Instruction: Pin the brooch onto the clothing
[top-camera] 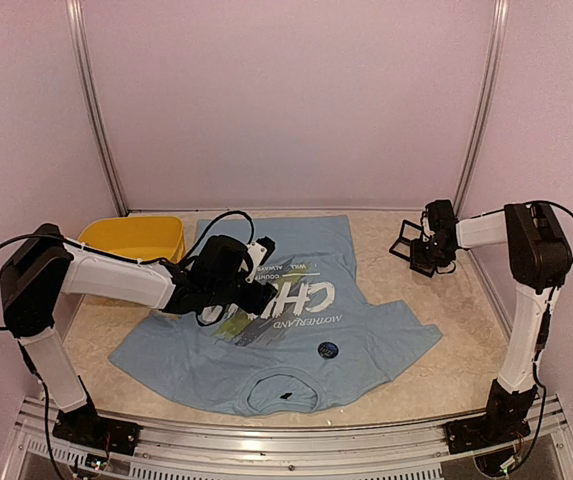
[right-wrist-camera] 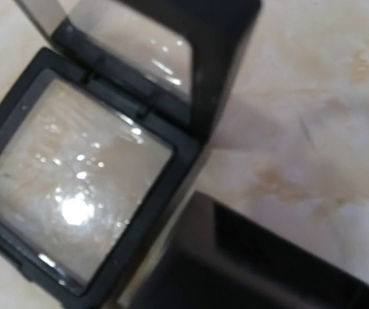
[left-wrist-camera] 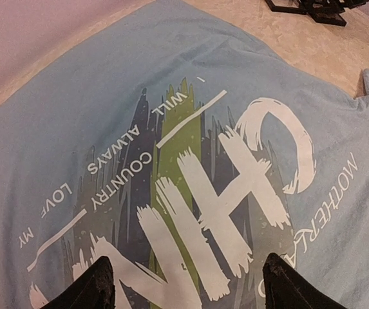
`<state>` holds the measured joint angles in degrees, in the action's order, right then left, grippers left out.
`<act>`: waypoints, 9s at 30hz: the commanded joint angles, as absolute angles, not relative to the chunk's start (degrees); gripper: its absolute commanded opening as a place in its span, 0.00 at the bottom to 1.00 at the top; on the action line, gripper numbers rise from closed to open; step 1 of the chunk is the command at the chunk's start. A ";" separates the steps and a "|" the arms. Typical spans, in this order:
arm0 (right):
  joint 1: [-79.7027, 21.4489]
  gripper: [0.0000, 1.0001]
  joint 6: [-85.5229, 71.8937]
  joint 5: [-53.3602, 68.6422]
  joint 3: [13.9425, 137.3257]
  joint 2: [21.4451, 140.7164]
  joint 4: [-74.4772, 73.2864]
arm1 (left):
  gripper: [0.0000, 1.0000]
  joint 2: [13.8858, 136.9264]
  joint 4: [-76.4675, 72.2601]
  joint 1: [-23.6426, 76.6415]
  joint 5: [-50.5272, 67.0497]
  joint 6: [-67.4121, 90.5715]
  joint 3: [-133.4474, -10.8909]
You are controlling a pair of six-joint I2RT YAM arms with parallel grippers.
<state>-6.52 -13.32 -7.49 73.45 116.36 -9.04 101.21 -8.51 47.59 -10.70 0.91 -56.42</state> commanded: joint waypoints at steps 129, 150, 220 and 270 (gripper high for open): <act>-53.74 0.00 2.46 42.95 79.47 74.46 -13.49 | 0.12 73.80 -15.36 62.75 18.43 6.61 -64.07; -52.83 0.75 -3.59 40.42 64.49 65.05 5.30 | 0.00 68.16 -33.73 62.75 16.28 8.22 -51.96; -54.41 0.00 12.43 34.11 82.48 80.84 -26.79 | 0.63 62.64 9.57 61.33 12.50 -7.56 -62.78; -55.36 0.69 -0.64 37.23 70.58 73.31 -2.17 | 0.00 62.17 -6.86 59.12 19.04 -3.04 -54.52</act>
<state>-56.36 6.55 30.59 74.94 77.54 -15.44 64.23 -0.34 58.61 18.00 -3.25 -55.29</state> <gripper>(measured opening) 0.665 0.009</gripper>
